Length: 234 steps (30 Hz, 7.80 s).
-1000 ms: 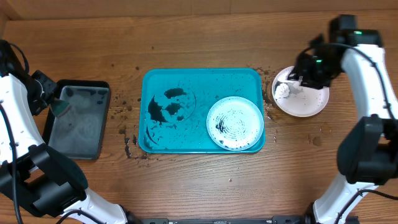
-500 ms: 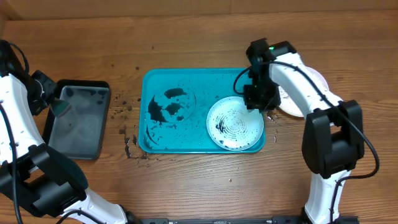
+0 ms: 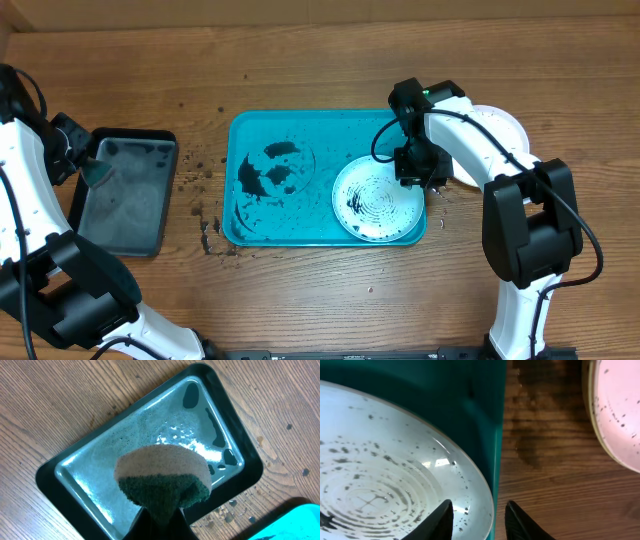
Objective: Clean dirty plates on tray and stack at the side
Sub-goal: 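Move the right gripper to the second white plate rim and grasp it, then scrub the second white plate with the sponge in the left gripper, then tilt the second white plate up with the right gripper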
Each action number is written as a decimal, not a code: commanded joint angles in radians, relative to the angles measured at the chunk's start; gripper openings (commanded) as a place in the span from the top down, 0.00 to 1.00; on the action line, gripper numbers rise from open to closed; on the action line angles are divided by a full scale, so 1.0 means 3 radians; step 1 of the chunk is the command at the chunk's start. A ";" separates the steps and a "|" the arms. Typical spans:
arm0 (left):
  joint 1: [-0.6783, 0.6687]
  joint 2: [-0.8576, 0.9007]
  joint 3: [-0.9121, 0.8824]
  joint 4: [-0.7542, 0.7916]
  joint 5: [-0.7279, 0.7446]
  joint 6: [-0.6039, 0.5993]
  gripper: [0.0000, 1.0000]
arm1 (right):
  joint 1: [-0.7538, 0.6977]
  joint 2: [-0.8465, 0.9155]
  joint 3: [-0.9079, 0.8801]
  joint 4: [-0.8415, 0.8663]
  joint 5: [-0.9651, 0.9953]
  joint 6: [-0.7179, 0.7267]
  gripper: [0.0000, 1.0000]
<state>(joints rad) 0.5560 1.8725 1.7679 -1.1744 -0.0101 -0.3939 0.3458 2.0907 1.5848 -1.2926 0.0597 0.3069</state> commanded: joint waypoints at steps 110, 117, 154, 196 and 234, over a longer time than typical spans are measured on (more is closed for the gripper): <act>-0.2397 0.0070 -0.0895 0.1303 0.0598 0.0189 0.96 | 0.0427 -0.0009 -0.0579 0.2126 -0.1208 0.0041 0.96; -0.2639 0.0081 -0.0895 0.1403 0.0598 0.0175 0.96 | 0.0427 -0.0009 -0.0580 0.2167 -0.1227 0.0041 0.96; -0.2930 0.0473 -0.0898 0.1433 0.0922 0.0155 0.96 | 0.0351 0.0150 -0.0175 0.1719 -0.0791 0.0463 0.96; -0.2770 0.1057 -0.0586 0.0744 -0.1273 0.0155 0.96 | 0.0323 0.0198 -0.0174 0.1562 -0.1073 0.0449 0.96; -0.2619 0.1067 0.0005 0.0365 -0.1048 -0.0039 0.96 | 0.0323 0.0198 -0.0174 0.1509 -0.1073 0.0449 0.96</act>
<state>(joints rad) -0.2859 2.2337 1.7409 -1.0492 -0.0765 -0.3576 0.4465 2.1387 1.5204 -0.8303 -0.2905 0.4450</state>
